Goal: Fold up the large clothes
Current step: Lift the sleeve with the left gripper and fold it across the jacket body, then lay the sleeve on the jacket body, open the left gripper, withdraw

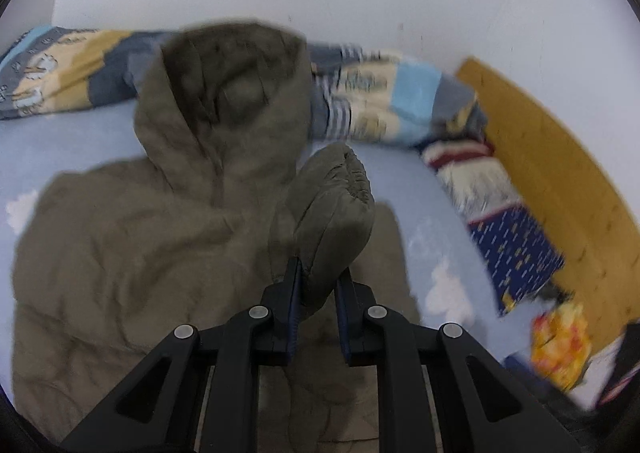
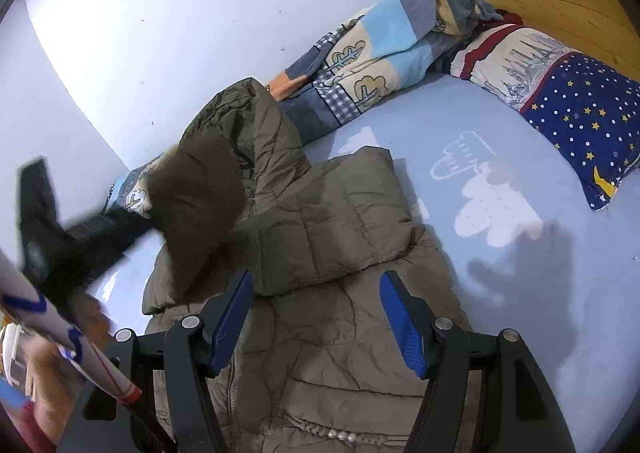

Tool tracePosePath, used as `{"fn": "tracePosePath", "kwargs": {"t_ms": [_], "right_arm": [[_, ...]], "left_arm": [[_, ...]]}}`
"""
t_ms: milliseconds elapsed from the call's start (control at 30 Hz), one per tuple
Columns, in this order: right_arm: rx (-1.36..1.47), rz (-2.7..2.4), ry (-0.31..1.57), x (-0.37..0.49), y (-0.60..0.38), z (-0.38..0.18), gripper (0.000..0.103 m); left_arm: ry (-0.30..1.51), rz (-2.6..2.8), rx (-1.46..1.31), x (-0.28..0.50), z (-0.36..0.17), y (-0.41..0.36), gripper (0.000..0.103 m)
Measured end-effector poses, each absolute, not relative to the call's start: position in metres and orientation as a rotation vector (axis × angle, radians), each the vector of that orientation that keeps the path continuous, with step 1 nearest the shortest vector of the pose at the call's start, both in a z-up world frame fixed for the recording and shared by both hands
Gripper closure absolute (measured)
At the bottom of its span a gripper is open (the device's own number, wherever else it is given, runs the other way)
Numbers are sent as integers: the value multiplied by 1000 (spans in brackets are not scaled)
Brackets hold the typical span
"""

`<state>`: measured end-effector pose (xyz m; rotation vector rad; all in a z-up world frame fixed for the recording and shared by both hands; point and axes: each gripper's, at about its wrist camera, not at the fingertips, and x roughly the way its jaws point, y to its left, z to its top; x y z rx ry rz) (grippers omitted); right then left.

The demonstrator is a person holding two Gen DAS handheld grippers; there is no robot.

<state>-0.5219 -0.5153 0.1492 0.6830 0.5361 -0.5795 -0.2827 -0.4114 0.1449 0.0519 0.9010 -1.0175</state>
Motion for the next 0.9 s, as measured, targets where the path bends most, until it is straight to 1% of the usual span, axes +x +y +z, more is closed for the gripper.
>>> {"fn": "tracePosePath", "kwargs": {"t_ms": [133, 200, 300, 367, 400, 567, 633, 667, 733, 800, 900], "right_arm": [[681, -582, 535, -521, -515, 149, 32], [684, -584, 537, -521, -516, 147, 32], [689, -588, 539, -519, -518, 146, 32], [690, -596, 534, -519, -519, 148, 32], [689, -602, 530, -518, -520, 148, 32], [683, -604, 521, -506, -521, 149, 32], [661, -595, 529, -496, -519, 147, 35], [638, -589, 540, -489, -516, 146, 38], [603, -581, 564, -472, -512, 141, 39], [582, -552, 593, -456, -511, 133, 43], [541, -550, 645, -432, -513, 116, 43]], "left_arm": [[953, -1038, 100, -299, 104, -423, 88], [961, -1042, 128, -303, 95, -426, 84], [955, -1079, 170, -311, 92, -424, 68], [941, -1107, 172, -314, 101, -416, 49], [929, -1119, 168, -314, 108, -410, 47], [855, -1136, 136, -303, 140, -376, 46], [825, -1072, 131, -285, 147, -361, 45], [814, -1026, 147, -273, 147, -355, 44], [795, -902, 188, -245, 140, -340, 44], [791, -811, 214, -221, 129, -326, 44], [839, -700, 202, -182, 105, -303, 44]]}}
